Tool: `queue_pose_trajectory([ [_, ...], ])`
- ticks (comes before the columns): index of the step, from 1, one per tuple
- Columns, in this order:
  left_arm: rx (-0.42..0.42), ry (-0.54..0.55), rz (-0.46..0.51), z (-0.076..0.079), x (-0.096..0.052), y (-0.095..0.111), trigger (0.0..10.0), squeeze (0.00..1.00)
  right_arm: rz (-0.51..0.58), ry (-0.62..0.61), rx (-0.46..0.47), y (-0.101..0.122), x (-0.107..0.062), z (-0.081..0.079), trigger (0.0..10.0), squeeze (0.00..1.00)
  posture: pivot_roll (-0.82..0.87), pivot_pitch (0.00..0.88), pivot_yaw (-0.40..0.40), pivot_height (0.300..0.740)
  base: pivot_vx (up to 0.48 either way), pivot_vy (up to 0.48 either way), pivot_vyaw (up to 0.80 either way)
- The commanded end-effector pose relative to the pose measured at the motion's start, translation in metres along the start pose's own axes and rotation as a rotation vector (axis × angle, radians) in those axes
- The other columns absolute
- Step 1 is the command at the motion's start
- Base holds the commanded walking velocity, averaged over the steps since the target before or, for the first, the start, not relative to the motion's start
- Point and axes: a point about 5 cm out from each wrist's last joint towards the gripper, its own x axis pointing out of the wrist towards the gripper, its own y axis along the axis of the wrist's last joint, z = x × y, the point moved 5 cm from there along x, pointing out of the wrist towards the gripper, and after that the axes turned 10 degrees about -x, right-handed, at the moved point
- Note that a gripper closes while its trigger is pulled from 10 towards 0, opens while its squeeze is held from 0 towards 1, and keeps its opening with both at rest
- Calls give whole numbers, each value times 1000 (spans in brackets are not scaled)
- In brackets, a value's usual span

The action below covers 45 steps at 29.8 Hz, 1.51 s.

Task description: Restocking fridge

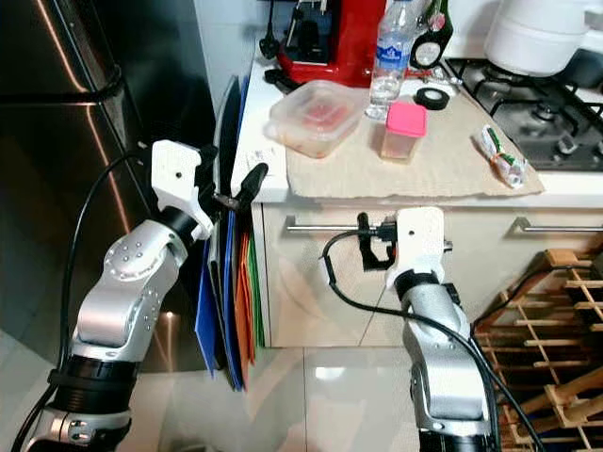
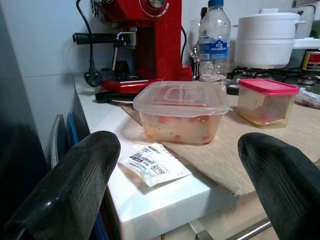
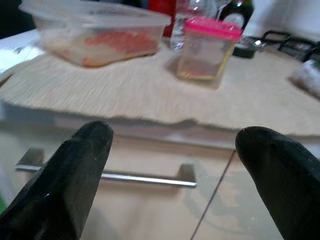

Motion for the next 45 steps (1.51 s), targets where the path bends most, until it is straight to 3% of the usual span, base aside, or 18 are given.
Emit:
queue_pose_trajectory([
  [1, -7, 35, -39, -6, 2, -7, 10000, 0, 53, -86, -19, 14, 3, 16, 10000, 0, 52, 0, 2, 740, 0, 0, 0],
  [8, -60, 88, -71, -17, 10, -15, 10000, 0, 74, -145, -18, 19, 7, 16, 10000, 0, 49, 0, 8, 740, 0, 0, 0],
  [15, -47, 34, -28, 0, 18, -7, 10000, 0, 106, -224, -18, 24, 9, 24, 10000, 0, 48, 0, 17, 740, 0, 0, 0],
  [25, -46, 1, -2, 11, 19, -6, 10000, 0, 102, -215, -22, 21, 12, 18, 10000, 0, 46, 0, 19, 740, 214, -316, 0],
  [40, -62, 21, 7, 8, 24, -7, 10000, 0, 90, -188, -34, 15, 17, 13, 10000, 0, 47, 0, 14, 740, 309, -364, 0],
  [45, -66, 66, -6, 0, 26, -11, 10000, 0, 89, -175, -43, 14, 19, 12, 10000, 0, 47, 0, 10, 740, 282, -134, 0],
])
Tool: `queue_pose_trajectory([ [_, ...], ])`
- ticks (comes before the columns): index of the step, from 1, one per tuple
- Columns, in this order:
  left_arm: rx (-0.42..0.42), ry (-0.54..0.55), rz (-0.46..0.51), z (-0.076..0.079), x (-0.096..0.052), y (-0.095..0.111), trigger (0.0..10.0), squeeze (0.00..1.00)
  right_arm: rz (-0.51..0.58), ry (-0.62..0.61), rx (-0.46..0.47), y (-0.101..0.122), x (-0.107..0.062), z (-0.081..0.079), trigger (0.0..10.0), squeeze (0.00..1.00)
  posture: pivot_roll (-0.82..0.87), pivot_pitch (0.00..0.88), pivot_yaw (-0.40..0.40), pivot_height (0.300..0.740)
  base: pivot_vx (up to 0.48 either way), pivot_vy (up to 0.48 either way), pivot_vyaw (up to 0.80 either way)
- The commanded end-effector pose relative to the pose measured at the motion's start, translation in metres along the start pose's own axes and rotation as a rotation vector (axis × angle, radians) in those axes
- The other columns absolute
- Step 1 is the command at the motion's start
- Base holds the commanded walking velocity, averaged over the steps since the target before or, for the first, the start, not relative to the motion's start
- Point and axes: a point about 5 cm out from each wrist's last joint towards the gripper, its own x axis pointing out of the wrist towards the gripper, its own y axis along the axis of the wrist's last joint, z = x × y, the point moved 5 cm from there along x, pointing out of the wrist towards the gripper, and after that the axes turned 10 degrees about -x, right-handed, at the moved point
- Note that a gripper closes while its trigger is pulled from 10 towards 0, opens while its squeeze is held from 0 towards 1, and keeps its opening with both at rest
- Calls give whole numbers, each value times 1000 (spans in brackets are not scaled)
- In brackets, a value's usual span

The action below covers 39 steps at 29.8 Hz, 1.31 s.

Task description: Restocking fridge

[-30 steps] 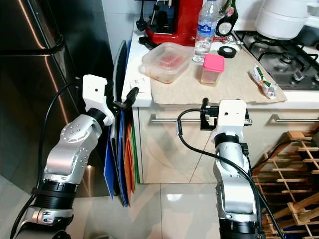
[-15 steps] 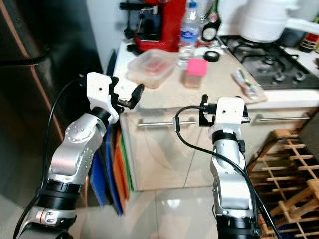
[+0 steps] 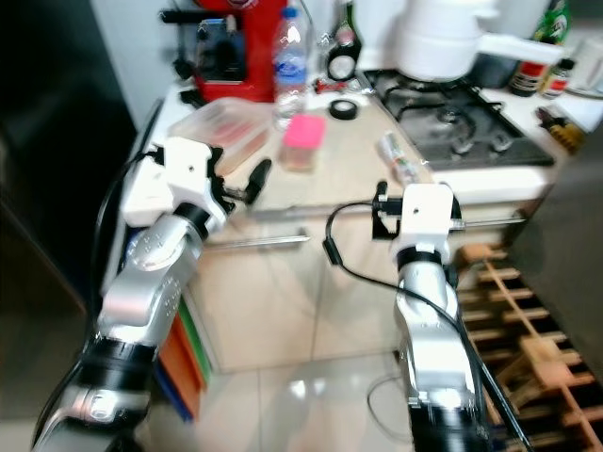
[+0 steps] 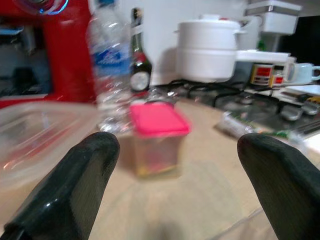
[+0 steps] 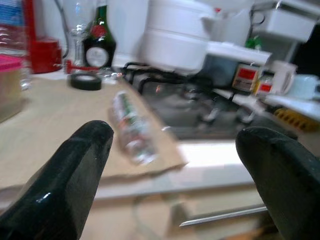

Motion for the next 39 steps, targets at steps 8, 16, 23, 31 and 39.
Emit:
queue_pose_trajectory([
  [8, 8, 67, 22, -18, 0, 6, 10000, 0, 46, 1, 0, 13, 10, 0, 10000, 0, 48, 0, 7, 740, 0, 0, 0],
  [16, -14, 45, 66, -12, 0, 12, 10000, 0, 122, -60, -24, 39, 37, 23, 10000, 0, 47, 0, 15, 740, 281, 0, 0],
  [23, 15, 33, 101, -8, 0, 21, 10000, 0, 118, -18, 2, 49, 52, 18, 10000, 0, 54, 0, 18, 740, 450, 0, 0],
  [31, 63, 23, 148, -2, 1, 33, 10000, 0, 110, -1, 59, 64, 71, 14, 10000, 0, 68, 0, 20, 740, 430, 0, 0],
  [39, 52, 31, 211, -3, 0, 51, 10000, 0, 169, -2, 125, 102, 86, 22, 10000, 0, 73, 0, 25, 740, 0, 0, 0],
])
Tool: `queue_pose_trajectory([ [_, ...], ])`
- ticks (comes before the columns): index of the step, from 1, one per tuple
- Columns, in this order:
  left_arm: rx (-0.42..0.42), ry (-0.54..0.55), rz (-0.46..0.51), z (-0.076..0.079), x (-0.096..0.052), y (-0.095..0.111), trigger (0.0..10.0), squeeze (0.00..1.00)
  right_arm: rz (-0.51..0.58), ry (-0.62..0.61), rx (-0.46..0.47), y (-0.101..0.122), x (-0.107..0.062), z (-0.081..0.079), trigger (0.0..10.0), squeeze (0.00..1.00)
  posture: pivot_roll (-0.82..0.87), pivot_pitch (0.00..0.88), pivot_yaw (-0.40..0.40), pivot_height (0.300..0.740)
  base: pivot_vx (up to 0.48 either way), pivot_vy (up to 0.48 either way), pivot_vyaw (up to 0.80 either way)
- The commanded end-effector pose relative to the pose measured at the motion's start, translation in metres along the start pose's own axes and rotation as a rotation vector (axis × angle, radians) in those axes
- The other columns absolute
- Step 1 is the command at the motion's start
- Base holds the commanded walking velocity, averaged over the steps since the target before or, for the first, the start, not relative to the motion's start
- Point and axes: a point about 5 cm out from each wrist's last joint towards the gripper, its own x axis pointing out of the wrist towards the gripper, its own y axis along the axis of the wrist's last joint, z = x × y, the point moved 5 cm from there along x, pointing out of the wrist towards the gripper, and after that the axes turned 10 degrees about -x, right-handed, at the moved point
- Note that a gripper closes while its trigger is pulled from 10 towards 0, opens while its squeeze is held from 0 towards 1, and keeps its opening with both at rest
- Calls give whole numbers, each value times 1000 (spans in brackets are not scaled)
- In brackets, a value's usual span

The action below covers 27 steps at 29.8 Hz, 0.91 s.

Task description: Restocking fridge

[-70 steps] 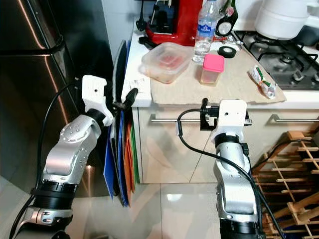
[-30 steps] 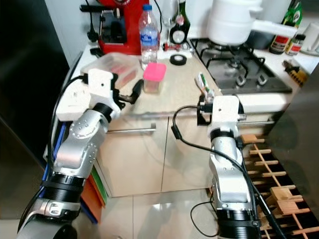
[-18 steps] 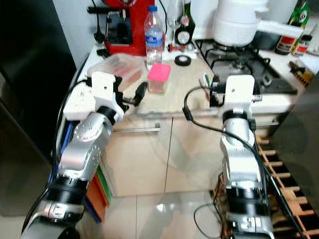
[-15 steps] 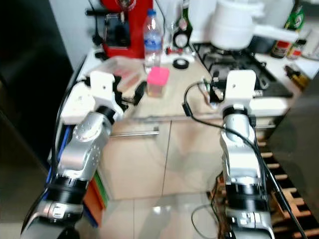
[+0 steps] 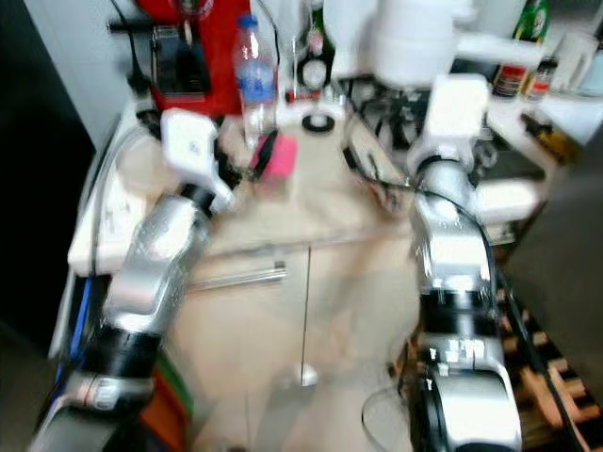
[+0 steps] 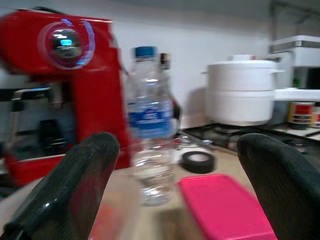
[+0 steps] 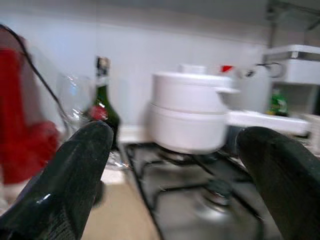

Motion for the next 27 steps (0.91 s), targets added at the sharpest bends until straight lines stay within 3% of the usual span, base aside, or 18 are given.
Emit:
queue_pose_trajectory([
  [1, -16, -25, 26, 11, 2, 8, 10000, 0, -44, -33, 37, 2, 10, 14, 10000, 0, 76, 0, 26, 740, 0, 0, 0],
  [3, -18, -25, 24, 11, 3, 8, 10000, 0, -69, -43, 54, 2, 15, 18, 10000, 0, 79, 0, 29, 740, 0, 0, 0],
  [6, -27, -18, -17, 10, 3, 2, 10000, 0, -191, -62, 46, -13, 31, 27, 10000, 0, 85, 0, 29, 740, 0, 0, 0],
  [8, -22, -15, -108, 6, 1, -15, 10000, 0, -259, -63, 11, -30, 33, 29, 10000, 0, 97, 0, 27, 740, 0, 0, 0],
  [12, -33, -13, -163, -1, -7, -27, 10000, 0, -310, -62, 9, -44, 31, 28, 10000, 0, 104, 0, 25, 740, 0, 0, 0],
  [16, -45, -5, -237, -11, -27, -42, 10000, 0, -421, -39, 54, -74, 22, 22, 10000, 0, 123, 8, 32, 740, 0, 0, 0],
  [21, -94, -113, -313, -1, -43, -46, 10000, 0, -542, -38, 71, -103, 15, 23, 10000, 0, 136, 13, 37, 740, 0, 0, 0],
  [23, -95, -130, -315, -4, -51, -45, 10000, 0, -557, -38, 62, -107, 13, 25, 10000, 0, 140, 13, 35, 740, 0, 0, 0],
  [24, -57, -143, -304, -13, -64, -43, 10000, 0, -579, -32, 60, -113, 11, 25, 10000, 0, 146, 15, 33, 740, 0, 0, 0],
  [25, -57, -143, -304, -13, -64, -43, 10000, 0, -579, -32, 60, -113, 11, 25, 10000, 0, 146, 15, 33, 740, 0, 0, 0],
  [27, -43, -130, -295, -22, -79, -43, 10000, 0, -598, -25, 64, -118, 9, 24, 10000, 0, 147, 15, 32, 740, 0, 0, 0],
])
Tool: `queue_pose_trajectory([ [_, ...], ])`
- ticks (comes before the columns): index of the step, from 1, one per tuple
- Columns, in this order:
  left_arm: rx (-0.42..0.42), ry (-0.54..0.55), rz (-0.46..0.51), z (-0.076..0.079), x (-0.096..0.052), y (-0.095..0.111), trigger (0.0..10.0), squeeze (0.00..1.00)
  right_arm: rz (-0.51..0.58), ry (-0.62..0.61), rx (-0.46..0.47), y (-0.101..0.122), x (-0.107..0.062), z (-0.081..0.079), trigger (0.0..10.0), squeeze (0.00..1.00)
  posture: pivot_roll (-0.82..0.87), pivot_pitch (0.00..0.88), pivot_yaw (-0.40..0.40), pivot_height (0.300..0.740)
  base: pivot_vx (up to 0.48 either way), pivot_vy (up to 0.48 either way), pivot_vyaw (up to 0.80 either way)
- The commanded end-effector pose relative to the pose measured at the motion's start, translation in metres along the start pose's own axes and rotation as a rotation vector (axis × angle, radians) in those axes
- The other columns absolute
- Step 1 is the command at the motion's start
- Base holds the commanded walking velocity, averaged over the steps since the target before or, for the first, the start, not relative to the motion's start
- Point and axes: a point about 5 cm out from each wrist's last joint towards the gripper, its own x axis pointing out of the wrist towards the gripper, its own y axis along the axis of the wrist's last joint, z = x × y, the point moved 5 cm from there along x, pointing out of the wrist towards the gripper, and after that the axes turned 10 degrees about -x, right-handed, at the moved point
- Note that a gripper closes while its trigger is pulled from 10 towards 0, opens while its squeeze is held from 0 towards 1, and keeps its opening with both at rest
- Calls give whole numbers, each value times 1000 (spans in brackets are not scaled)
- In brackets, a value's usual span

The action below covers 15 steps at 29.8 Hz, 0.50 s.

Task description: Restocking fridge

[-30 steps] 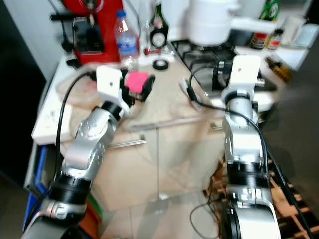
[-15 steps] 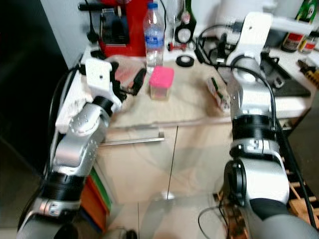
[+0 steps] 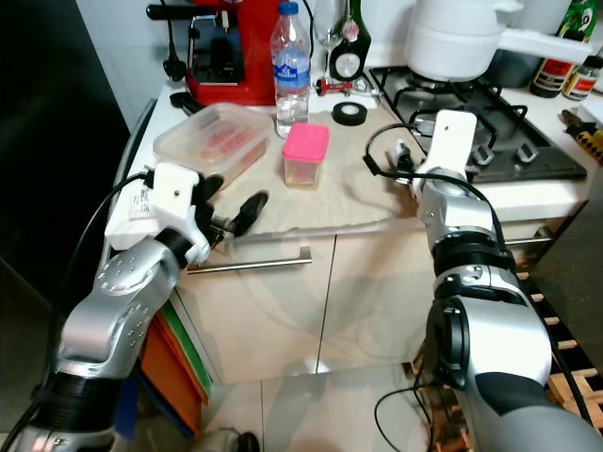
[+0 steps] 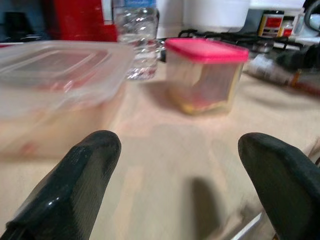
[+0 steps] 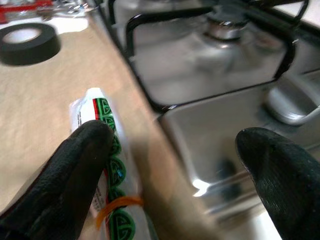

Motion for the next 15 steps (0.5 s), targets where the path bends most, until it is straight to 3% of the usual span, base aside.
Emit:
queue_pose_trajectory([
  [1, 43, -5, 52, -2, -9, 10, 10000, 0, -11, 20, 11, -1, 1, -5, 10000, 0, 155, 16, 25, 740, 0, 0, 0],
  [4, 78, 26, 121, -5, -20, 20, 10000, 0, -5, 41, -3, 1, 1, -10, 10000, 0, 166, 13, 14, 740, 0, 0, 0],
  [7, 93, 23, 197, -1, -21, 35, 10000, 0, 22, 64, -19, 9, 1, -18, 10000, 0, 170, 7, 6, 740, 0, 0, 0],
  [10, 59, 29, 150, 0, -23, 24, 10000, 0, 28, 91, -23, 13, 0, -28, 10000, 0, 171, 5, 1, 740, 0, 0, 0],
  [15, 25, 18, 127, 1, -25, 16, 10000, 0, 23, 99, -30, 13, 0, -30, 10000, 0, 171, 0, -4, 740, 0, 0, 0],
])
